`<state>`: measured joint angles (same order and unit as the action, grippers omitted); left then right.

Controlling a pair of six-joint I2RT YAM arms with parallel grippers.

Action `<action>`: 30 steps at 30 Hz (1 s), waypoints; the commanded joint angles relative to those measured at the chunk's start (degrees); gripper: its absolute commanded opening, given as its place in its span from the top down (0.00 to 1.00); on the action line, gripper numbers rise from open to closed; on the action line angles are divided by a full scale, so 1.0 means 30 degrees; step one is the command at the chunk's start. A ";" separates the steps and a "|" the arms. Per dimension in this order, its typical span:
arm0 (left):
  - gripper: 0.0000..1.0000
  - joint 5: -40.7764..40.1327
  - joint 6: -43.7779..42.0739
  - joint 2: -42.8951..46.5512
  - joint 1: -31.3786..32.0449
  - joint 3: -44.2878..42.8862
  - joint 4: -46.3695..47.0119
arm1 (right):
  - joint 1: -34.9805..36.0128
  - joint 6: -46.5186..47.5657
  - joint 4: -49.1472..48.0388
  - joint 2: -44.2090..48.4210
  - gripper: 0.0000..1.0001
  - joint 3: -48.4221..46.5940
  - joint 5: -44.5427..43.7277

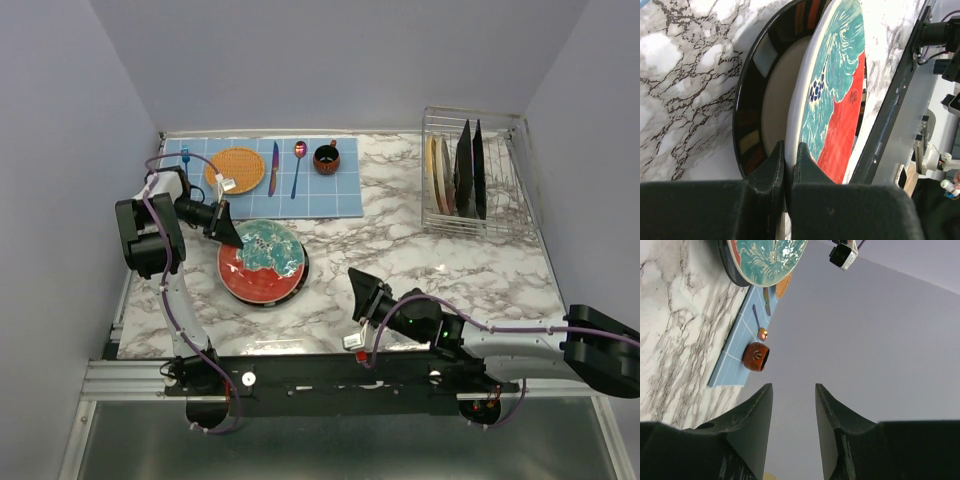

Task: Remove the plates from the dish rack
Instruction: Place the plate at the center of the board.

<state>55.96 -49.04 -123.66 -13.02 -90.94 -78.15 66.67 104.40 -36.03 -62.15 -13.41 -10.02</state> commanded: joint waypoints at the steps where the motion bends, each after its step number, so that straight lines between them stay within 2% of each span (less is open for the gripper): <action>1: 1.00 0.0066 -0.0882 -0.0675 0.0032 0.0018 -0.2895 | 0.0070 0.0386 -0.0733 -0.0172 0.53 -0.0130 0.0293; 10: 1.00 -0.0081 -0.0999 -0.0764 0.0032 0.0312 -0.2866 | 0.0070 0.0415 -0.0733 -0.0289 0.53 -0.0218 0.0440; 22: 0.82 -0.0783 -0.0178 0.0055 0.0353 0.0781 -0.1841 | 0.0070 0.0385 -0.0646 -0.0231 0.54 -0.0130 0.0440; 30: 0.78 -0.1748 0.1138 0.0817 0.0530 0.0810 -0.0408 | 0.0070 0.0298 -0.0588 -0.0172 0.54 -0.0130 0.0441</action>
<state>54.74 -46.50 -124.92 -11.94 -88.88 -78.41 66.67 104.64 -36.03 -62.70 -13.41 -9.98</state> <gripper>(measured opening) 0.218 0.461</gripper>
